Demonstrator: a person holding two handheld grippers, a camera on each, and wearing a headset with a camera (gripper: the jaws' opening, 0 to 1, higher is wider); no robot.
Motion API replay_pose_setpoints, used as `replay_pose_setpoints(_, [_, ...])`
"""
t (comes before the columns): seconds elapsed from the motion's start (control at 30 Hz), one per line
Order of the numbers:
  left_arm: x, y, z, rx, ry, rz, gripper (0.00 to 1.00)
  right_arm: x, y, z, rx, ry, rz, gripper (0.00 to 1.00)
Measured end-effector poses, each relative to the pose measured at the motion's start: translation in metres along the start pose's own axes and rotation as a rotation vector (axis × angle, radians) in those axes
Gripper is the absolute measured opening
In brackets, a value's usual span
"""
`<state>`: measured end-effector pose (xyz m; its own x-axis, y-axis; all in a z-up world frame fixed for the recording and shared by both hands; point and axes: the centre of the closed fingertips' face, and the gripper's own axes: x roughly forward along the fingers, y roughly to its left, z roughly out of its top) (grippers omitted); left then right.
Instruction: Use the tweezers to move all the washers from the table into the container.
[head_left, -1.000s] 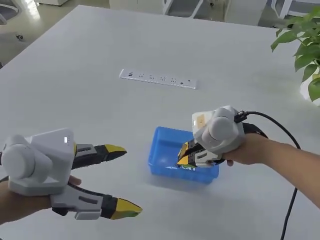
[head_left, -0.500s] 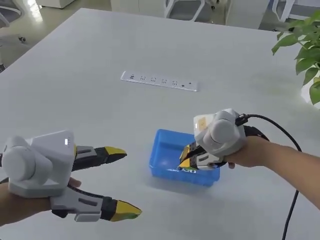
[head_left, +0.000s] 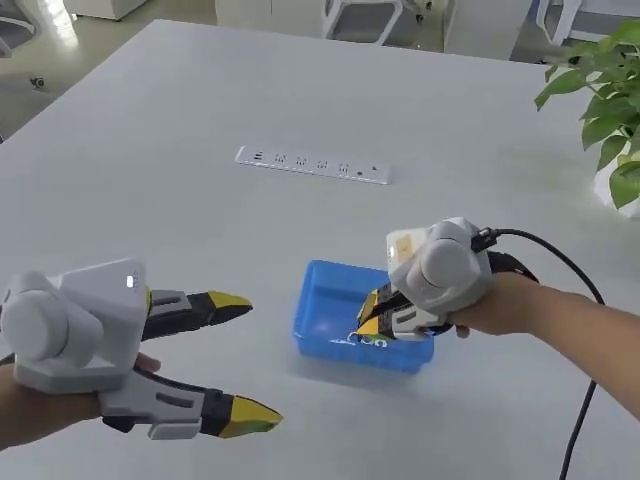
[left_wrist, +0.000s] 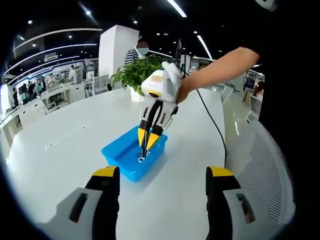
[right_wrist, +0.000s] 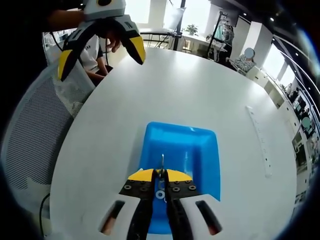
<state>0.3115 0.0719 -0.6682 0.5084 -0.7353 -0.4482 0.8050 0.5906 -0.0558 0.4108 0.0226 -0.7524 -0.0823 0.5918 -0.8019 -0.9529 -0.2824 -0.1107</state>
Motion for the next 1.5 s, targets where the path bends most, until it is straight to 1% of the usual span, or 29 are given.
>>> replay_pose_setpoints(0.1, [0.002,0.0,0.004,0.001,-0.007,-0.006,0.75,-0.004,-0.001,0.001,0.001,-0.004,-0.012,0.08])
replay_pose_setpoints(0.37, [0.006,0.001,0.006,0.015,-0.007,-0.013,0.75,-0.018,0.0,0.006,0.013,-0.014,-0.026,0.07])
replay_pose_setpoints(0.57, [0.008,-0.001,0.013,0.022,-0.022,-0.012,0.7,-0.029,0.005,0.013,0.016,-0.024,-0.031,0.06])
replay_pose_setpoints(0.7, [0.009,-0.002,0.016,0.03,-0.021,-0.011,0.67,-0.036,0.008,0.019,0.016,-0.031,-0.035,0.06])
replay_pose_setpoints(0.93, [0.012,-0.005,0.021,0.046,-0.02,-0.023,0.61,-0.047,0.016,0.03,0.016,-0.046,-0.04,0.06])
replay_pose_setpoints(1.07, [0.014,-0.007,0.026,0.062,-0.018,-0.033,0.58,-0.048,0.026,0.033,0.027,-0.047,-0.029,0.06])
replay_pose_setpoints(1.17, [0.016,-0.008,0.029,0.07,-0.019,-0.042,0.54,-0.048,0.037,0.036,0.027,-0.045,-0.019,0.06])
replay_pose_setpoints(1.27, [0.019,-0.011,0.031,0.076,-0.022,-0.051,0.52,-0.047,0.045,0.036,0.033,-0.043,-0.01,0.06])
replay_pose_setpoints(1.5, [0.03,-0.02,0.034,0.101,-0.014,-0.081,0.42,-0.042,0.061,0.033,0.033,-0.036,0.0,0.06])
